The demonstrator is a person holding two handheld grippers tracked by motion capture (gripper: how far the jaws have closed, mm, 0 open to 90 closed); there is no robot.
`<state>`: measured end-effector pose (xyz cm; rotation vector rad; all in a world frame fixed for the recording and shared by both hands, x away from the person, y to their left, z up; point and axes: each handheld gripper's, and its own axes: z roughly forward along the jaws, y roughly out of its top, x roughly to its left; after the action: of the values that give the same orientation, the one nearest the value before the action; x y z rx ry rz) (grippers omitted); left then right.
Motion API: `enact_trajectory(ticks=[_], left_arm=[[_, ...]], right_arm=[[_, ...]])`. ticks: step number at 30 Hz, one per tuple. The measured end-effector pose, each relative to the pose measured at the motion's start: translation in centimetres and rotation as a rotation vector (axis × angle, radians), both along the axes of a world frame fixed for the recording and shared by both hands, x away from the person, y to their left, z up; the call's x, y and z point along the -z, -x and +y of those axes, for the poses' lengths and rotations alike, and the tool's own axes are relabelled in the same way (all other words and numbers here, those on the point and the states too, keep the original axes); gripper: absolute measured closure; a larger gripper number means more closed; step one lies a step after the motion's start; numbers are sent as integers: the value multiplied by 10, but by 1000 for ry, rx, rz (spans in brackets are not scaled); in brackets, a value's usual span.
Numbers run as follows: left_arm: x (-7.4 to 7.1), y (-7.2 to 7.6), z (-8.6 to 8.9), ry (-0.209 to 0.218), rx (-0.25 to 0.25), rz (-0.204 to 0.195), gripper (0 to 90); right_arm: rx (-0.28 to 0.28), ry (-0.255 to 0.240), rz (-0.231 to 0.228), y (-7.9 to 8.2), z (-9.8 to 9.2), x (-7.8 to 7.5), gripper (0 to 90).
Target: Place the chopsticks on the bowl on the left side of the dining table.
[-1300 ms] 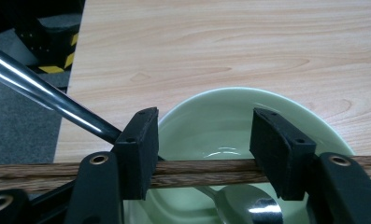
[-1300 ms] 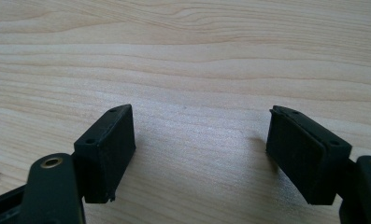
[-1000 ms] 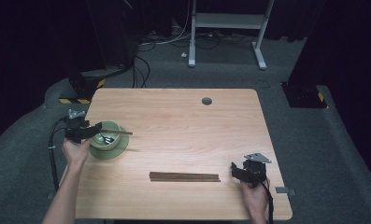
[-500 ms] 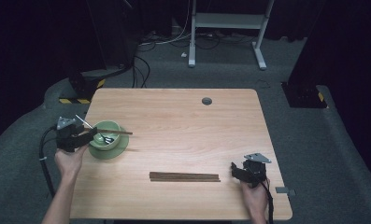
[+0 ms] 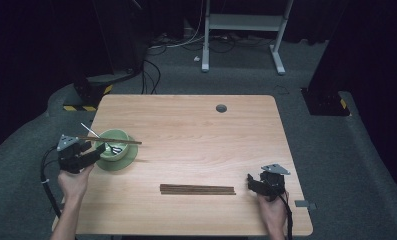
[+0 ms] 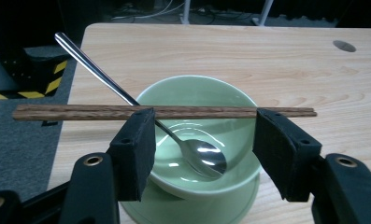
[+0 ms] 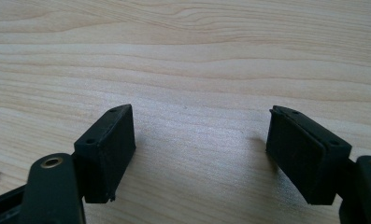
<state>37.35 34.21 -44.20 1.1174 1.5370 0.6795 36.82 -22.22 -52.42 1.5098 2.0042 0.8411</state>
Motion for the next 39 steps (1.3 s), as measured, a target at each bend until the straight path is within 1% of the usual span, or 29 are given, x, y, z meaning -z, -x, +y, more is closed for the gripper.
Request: enact_trajectory(ticks=[2,4,8,13,14,16,17,18,19,23,25,26,28,29,34,39], left_arm=[[1,3,-2,-3,8,-3,390],[1,6,-6,5,13,-13,389],[0,11,-11,6,32,-28,383],[1,16,-19,12,54,-37,376],[1,17,-20,6,62,-35,377],[2,18,-25,8,70,-36,376],[2,18,-28,24,71,-44,376],[2,19,-29,16,78,-39,375],[2,19,-32,26,81,-44,375],[3,20,-39,20,108,-42,373],[2,20,-43,30,115,-48,372],[2,21,-45,26,121,-45,372],[2,21,-48,34,125,-51,371],[2,22,-49,26,135,-47,370],[3,22,-58,35,152,-47,363],[3,23,-66,31,176,-48,362]], right_arm=[[0,0,0,0,0,0,233],[0,0,0,0,0,0,233],[0,0,0,0,0,0,233],[0,0,0,0,0,0,233],[-1,0,-1,0,0,0,233],[0,0,0,0,0,0,233],[0,0,0,0,0,0,233],[0,0,0,0,0,0,233],[0,0,0,0,0,0,233],[0,0,0,0,0,0,233],[0,0,0,0,0,0,233],[0,0,0,0,0,0,233],[0,0,0,0,0,0,233],[0,0,0,0,0,0,233],[-2,-1,0,0,0,0,233],[-2,-1,0,0,0,0,233]])
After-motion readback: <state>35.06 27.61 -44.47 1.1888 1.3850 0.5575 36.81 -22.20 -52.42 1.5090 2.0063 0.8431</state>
